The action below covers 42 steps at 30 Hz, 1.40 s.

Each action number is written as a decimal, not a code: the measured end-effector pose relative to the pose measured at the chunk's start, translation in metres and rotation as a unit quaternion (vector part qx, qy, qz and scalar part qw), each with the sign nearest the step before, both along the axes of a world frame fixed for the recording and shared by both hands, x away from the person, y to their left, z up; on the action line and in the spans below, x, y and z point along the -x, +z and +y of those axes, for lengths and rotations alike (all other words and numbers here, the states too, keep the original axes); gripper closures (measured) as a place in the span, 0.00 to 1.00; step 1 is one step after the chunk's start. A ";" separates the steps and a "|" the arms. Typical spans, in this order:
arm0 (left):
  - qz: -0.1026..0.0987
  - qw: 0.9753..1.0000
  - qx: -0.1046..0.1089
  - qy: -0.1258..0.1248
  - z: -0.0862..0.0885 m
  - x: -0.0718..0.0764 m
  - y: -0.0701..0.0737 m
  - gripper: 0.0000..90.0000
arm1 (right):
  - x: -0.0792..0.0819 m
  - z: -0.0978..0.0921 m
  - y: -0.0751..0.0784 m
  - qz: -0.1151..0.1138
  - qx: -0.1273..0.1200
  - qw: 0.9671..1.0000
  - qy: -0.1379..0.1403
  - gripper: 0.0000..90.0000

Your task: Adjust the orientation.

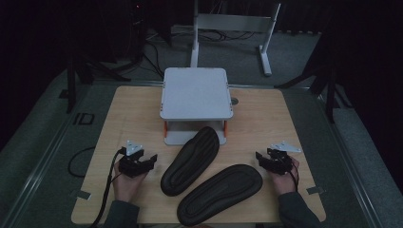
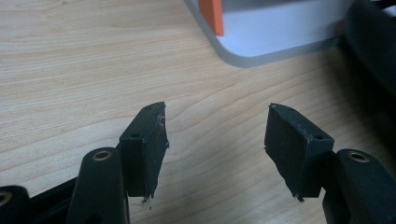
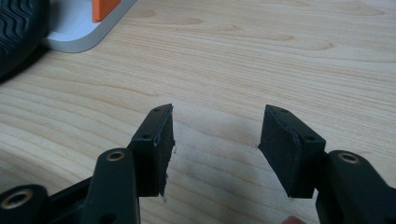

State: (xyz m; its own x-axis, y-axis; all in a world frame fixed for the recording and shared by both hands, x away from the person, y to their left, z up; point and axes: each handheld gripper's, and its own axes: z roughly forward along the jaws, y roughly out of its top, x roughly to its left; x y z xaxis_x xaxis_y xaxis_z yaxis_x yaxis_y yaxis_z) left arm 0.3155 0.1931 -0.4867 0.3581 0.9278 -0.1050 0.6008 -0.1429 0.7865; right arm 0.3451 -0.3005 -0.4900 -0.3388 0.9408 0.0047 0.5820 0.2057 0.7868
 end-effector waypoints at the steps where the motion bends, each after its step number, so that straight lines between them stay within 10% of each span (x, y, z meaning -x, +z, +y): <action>1: 0.000 1.000 0.000 0.000 0.000 0.000 0.000 0.43 | 0.000 0.000 0.000 0.000 -0.001 1.000 -0.001 0.49; 17: -0.024 0.993 0.069 -0.092 -0.026 0.025 0.047 0.42 | 0.000 0.000 0.000 0.003 0.001 1.000 0.000 0.48; 27: 0.026 0.987 0.067 -0.147 -0.057 0.024 0.034 0.37 | 0.000 -0.001 -0.001 0.003 0.001 1.000 0.000 0.47; 42: 0.050 0.985 0.064 -0.150 -0.062 0.025 0.024 0.44 | 0.000 -0.002 -0.001 0.002 0.001 1.000 -0.001 0.47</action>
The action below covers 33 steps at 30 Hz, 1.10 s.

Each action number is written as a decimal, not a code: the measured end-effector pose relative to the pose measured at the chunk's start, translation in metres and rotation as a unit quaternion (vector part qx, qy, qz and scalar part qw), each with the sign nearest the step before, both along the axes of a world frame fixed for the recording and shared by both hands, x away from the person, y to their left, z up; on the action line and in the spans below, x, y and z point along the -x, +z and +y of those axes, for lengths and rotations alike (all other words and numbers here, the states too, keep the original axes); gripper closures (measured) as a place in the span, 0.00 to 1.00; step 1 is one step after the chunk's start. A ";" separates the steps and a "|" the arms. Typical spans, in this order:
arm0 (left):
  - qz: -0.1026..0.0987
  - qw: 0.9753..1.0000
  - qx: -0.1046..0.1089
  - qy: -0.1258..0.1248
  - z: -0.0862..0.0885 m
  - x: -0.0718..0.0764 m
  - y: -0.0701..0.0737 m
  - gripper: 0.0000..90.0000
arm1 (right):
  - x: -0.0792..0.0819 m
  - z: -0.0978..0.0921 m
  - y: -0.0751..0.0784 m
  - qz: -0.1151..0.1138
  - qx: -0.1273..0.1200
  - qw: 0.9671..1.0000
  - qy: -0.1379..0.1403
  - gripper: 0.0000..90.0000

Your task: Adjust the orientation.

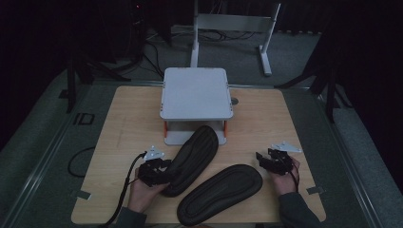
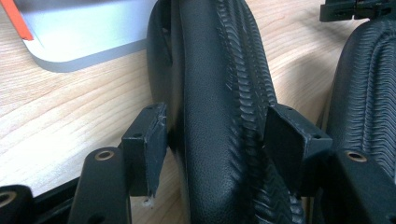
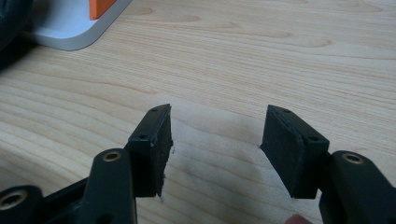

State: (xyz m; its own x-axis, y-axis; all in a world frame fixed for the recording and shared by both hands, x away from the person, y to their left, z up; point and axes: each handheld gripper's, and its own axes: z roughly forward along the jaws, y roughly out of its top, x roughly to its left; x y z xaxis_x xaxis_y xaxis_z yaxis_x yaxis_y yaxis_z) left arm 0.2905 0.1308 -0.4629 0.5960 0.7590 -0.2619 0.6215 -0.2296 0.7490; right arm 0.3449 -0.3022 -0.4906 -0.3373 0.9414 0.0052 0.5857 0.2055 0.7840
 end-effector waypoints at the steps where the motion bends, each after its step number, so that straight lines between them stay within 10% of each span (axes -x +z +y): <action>1: 0.001 1.000 0.000 0.000 0.000 0.000 0.000 0.44 | 0.000 0.000 0.000 0.000 0.000 1.000 0.000 0.47; 15: -0.031 0.999 -0.023 0.003 -0.006 0.012 0.011 0.61 | 0.000 0.000 0.000 0.000 0.000 1.000 -0.001 0.46; 17: -0.009 1.000 -0.019 -0.011 -0.007 0.009 0.009 0.60 | 0.000 0.000 0.000 0.000 0.000 1.000 -0.001 0.46; 24: 0.014 1.000 -0.018 -0.009 -0.011 0.005 -0.002 0.34 | 0.000 -0.001 0.000 0.000 0.000 1.000 -0.001 0.46; 33: 0.009 1.000 0.024 0.002 -0.003 0.008 0.006 0.57 | 0.000 -0.001 0.000 0.001 -0.001 1.000 -0.003 0.46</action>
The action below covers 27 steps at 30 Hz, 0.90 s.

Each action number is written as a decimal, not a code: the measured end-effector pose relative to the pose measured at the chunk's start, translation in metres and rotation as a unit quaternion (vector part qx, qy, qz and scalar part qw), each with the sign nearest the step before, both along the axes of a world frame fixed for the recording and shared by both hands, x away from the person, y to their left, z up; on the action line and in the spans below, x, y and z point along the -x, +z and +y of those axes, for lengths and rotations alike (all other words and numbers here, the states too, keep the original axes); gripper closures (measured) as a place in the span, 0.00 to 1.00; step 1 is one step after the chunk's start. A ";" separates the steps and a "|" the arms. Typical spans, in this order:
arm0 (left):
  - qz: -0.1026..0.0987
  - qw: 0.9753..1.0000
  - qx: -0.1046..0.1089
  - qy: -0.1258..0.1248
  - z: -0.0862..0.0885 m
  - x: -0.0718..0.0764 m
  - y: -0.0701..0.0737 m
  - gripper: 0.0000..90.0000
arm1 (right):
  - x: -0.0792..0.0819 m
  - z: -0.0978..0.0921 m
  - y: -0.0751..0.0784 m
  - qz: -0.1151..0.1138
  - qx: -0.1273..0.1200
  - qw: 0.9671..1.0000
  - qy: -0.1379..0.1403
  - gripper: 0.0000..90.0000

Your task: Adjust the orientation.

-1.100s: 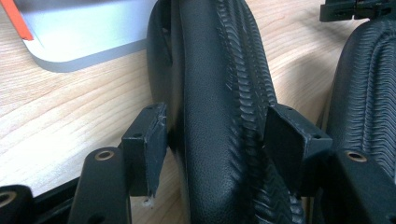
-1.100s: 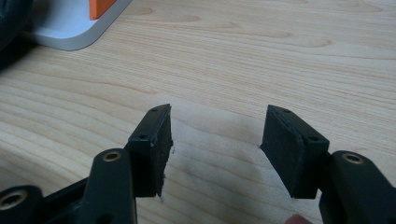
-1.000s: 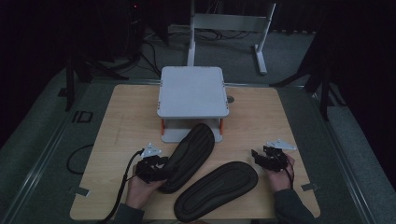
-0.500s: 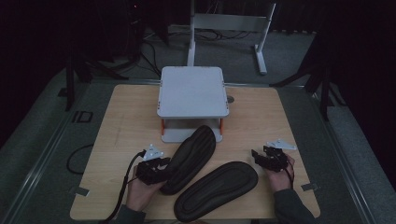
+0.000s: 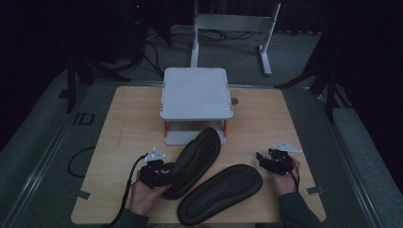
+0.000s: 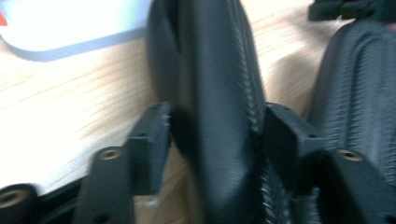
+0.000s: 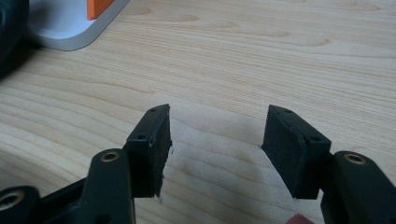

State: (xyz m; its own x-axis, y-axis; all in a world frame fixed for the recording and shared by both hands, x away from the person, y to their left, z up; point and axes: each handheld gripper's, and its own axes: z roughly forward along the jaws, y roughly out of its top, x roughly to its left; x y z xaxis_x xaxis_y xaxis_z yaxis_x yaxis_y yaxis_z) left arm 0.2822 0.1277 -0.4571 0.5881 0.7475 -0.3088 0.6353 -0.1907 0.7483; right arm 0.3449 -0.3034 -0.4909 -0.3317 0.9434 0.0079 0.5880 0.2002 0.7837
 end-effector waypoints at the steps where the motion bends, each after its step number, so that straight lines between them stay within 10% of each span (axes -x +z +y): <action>1: -0.005 1.000 -0.015 0.001 0.000 0.001 0.002 0.59 | 0.000 0.000 0.000 0.000 0.000 1.000 0.000 0.46; 7: -0.021 0.999 -0.033 0.021 0.004 0.006 0.008 0.60 | 0.000 0.000 0.000 0.000 0.001 1.000 0.000 0.46; 16: -0.090 0.988 -0.079 0.094 0.032 0.023 0.032 0.61 | 0.000 0.000 0.000 0.002 0.000 1.000 0.000 0.46; 22: -0.106 0.984 -0.120 0.077 0.025 0.030 0.036 0.59 | 0.000 0.000 -0.001 0.001 0.000 1.000 0.000 0.46; 27: -0.094 0.988 -0.119 0.040 0.017 0.028 0.030 0.58 | 0.000 0.000 -0.001 0.002 -0.001 1.000 -0.001 0.46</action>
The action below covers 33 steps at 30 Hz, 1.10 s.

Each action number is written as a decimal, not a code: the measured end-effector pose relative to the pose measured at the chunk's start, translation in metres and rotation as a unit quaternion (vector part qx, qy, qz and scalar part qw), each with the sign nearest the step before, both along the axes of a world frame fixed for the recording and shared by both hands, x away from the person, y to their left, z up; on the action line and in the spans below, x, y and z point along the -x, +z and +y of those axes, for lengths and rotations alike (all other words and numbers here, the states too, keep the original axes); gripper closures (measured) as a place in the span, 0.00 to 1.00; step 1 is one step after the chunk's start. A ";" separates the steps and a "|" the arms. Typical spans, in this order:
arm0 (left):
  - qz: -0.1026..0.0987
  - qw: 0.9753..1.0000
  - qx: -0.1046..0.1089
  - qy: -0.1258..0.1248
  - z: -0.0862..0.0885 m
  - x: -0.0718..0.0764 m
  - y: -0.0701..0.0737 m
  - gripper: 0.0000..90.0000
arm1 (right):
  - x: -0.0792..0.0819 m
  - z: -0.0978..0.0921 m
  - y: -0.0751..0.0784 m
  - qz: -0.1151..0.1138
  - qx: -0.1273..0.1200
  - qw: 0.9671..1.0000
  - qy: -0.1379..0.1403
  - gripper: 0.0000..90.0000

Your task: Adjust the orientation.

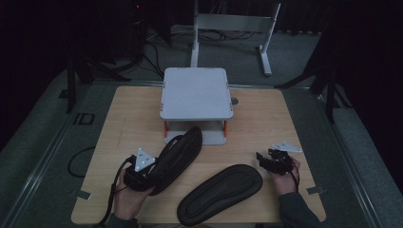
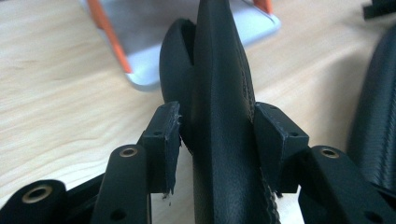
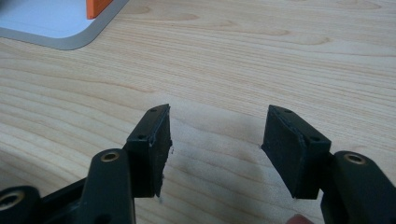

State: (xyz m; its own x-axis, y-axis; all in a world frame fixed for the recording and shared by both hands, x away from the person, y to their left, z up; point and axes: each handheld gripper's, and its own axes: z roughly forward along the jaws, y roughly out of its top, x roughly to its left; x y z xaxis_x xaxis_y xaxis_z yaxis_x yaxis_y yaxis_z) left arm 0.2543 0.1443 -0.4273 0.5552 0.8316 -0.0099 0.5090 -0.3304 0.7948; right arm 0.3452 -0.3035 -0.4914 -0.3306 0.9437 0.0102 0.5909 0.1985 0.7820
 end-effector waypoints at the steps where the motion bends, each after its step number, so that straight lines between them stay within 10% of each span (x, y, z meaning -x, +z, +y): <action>1: 0.005 1.000 0.008 -0.008 0.000 0.000 0.000 0.58 | 0.000 0.000 0.000 0.000 0.000 1.000 0.000 0.46; 8: 0.016 0.996 0.073 -0.054 -0.001 -0.001 0.000 0.57 | 0.000 0.000 0.000 0.000 0.001 1.000 0.001 0.46; 24: 0.025 0.987 0.115 -0.113 -0.024 -0.002 0.002 0.53 | 0.000 0.001 0.000 0.000 0.002 1.000 0.003 0.45; 33: 0.018 0.981 0.100 -0.166 -0.056 -0.004 0.007 0.52 | 0.000 0.000 0.000 0.000 -0.001 1.000 0.000 0.45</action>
State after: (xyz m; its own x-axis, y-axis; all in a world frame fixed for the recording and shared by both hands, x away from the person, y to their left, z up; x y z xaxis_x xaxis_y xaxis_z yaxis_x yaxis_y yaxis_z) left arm 0.2581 0.0886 -0.4208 0.7911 0.5849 -0.1790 0.4292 -0.3222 0.8438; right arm 0.3452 -0.3038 -0.4913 -0.3314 0.9434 0.0113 0.5904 0.1980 0.7825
